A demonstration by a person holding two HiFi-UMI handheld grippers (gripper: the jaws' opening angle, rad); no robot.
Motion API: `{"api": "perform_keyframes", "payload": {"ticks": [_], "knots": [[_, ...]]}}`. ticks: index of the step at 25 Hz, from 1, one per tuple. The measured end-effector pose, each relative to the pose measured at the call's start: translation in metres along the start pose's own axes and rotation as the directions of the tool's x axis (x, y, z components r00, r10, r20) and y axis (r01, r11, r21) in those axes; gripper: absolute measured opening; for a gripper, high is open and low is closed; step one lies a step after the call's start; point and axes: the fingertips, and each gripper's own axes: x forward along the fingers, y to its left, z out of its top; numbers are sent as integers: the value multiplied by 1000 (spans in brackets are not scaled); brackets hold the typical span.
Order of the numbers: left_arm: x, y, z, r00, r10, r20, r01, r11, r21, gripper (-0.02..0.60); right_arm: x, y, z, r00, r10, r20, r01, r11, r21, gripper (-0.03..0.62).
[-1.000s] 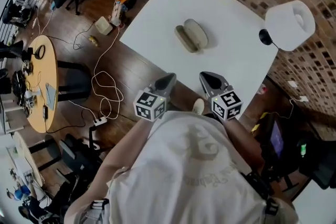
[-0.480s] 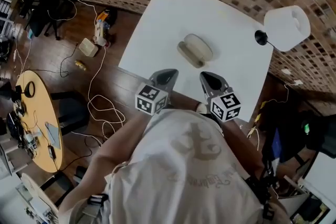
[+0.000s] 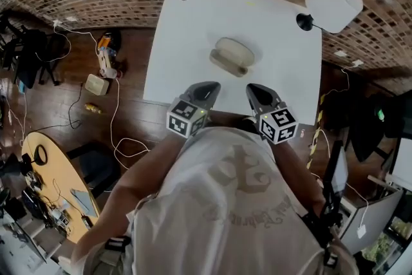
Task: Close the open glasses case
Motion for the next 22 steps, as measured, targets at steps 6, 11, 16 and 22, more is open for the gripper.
{"api": "perform_keyframes", "payload": {"ticks": [6,11,16,22], "knots": [[3,-4,-5,997,-77,-21,77,997,3,6,-4,-3,-15,997,-76,-13,77,996,40,6],[-14,26,2,1000,4,-20,-5,1000,-30,6,26,1,-3,999,-20,-30,21,1000,21,6],[-8,19,-1,999,35,-36,-37,998,-42,6,28,-9,1,999,25,-42,-25,1000,8,6],[-2,27,3,994,108,-36,-110,992,-67,6,48,-18,6,992,108,-58,-109,994,-4,6]]}}
